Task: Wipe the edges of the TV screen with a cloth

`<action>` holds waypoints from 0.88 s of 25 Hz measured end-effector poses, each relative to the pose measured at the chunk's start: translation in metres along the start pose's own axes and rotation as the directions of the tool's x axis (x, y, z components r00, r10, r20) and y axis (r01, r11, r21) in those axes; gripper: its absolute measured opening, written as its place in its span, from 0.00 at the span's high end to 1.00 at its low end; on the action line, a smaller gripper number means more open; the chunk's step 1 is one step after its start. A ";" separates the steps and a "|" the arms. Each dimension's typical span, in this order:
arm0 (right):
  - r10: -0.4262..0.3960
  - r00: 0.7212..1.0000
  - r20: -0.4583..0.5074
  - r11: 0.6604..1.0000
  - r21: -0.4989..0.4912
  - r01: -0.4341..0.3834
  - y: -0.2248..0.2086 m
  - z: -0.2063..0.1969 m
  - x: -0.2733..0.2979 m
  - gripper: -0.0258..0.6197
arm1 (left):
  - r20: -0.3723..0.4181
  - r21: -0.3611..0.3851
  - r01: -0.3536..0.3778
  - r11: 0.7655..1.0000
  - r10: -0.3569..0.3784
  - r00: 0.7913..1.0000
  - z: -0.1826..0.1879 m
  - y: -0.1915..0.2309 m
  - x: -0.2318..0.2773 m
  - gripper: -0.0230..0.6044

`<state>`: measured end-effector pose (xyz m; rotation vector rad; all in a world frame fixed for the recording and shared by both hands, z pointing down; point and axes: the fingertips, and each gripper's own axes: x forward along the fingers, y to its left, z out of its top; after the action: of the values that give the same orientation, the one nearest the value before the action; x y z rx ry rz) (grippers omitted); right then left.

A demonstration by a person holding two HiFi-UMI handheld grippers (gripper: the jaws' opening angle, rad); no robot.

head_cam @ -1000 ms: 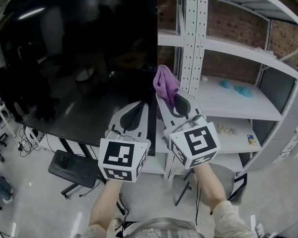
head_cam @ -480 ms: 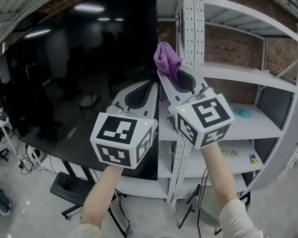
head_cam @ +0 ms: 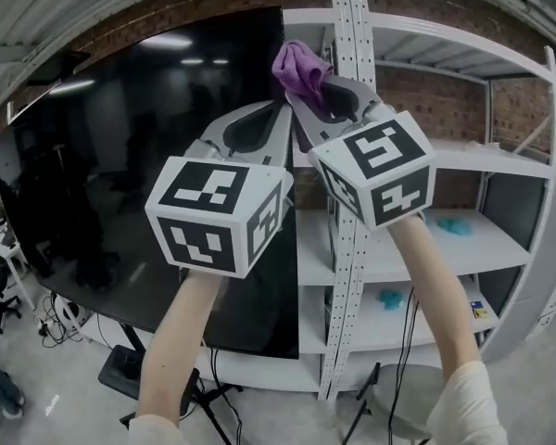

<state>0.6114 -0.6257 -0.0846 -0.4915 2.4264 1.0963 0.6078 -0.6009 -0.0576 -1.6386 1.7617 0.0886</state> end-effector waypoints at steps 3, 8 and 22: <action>-0.008 1.000 0.003 0.999 -0.036 0.008 -0.011 0.013 0.009 0.88 | 0.011 0.013 -0.009 1.000 0.009 1.000 0.015 0.009 0.011 0.94; -0.013 1.000 -0.003 0.998 -0.069 0.013 -0.027 0.036 0.019 0.88 | -0.013 -0.002 0.002 1.000 -0.002 1.000 0.018 0.015 0.024 0.94; -0.025 0.995 -0.095 0.952 -0.305 -0.005 -0.052 0.075 0.046 0.88 | -0.007 0.059 0.006 0.998 -0.005 1.000 0.024 0.018 0.027 0.94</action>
<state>0.6151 -0.6069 -0.1856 -0.6686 2.3412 1.4860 0.6047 -0.6078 -0.0970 -1.6035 1.7491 0.0282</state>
